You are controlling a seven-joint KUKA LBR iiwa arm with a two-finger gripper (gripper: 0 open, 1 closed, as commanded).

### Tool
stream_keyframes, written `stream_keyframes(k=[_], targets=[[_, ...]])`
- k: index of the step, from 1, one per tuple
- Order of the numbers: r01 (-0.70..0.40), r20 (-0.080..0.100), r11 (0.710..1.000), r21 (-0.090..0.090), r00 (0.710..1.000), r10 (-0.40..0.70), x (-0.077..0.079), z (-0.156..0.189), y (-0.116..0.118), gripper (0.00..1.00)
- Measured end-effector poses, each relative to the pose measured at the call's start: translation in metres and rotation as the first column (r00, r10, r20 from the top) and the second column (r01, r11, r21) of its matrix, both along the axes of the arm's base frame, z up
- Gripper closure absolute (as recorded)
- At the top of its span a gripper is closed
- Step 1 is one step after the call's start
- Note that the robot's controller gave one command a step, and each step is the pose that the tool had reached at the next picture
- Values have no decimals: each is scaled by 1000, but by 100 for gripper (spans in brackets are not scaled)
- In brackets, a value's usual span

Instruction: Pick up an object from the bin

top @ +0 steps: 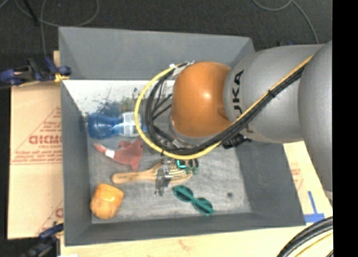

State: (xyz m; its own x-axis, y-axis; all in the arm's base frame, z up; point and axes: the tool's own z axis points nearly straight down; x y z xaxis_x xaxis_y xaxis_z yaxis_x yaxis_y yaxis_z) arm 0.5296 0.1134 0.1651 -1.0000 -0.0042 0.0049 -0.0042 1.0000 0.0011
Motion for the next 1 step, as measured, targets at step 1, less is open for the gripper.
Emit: stream_keyframes(k=[1], targets=[[3, 7, 1000, 1, 1000, -3, 2, 4, 0, 0]])
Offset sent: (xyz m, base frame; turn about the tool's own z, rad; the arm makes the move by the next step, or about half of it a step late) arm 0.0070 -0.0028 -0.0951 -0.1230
